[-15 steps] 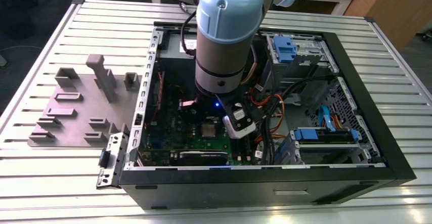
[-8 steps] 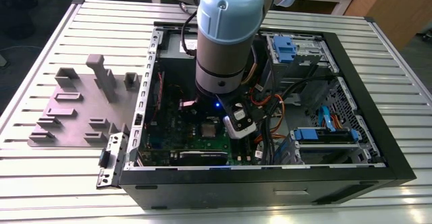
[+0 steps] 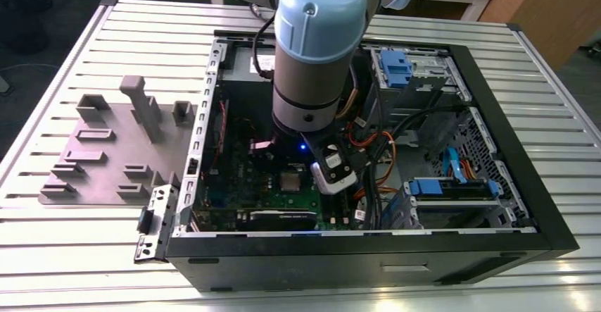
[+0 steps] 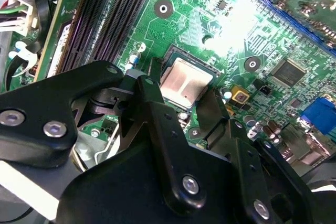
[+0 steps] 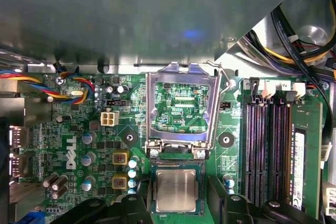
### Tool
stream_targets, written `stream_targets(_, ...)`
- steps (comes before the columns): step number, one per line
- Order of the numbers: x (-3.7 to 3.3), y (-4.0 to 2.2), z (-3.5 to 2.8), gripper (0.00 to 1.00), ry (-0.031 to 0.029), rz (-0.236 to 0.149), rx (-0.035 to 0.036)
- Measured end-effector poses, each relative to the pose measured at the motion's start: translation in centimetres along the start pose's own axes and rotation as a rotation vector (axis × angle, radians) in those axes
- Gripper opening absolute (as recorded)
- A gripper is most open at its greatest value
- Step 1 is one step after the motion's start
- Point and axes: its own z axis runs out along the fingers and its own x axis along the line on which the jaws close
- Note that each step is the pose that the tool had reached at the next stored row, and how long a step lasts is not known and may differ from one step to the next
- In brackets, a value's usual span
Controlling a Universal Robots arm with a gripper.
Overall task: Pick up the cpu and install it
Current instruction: 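Place the cpu into insertion slot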
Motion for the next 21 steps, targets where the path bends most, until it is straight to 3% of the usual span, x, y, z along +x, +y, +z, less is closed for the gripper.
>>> stream_targets(11,-0.24,0.00,0.13,0.54,-0.0001,0.000,-0.0002)
stream_targets(21,-0.04,-0.01,0.05,0.54,-0.0001,-0.004,-0.0010)
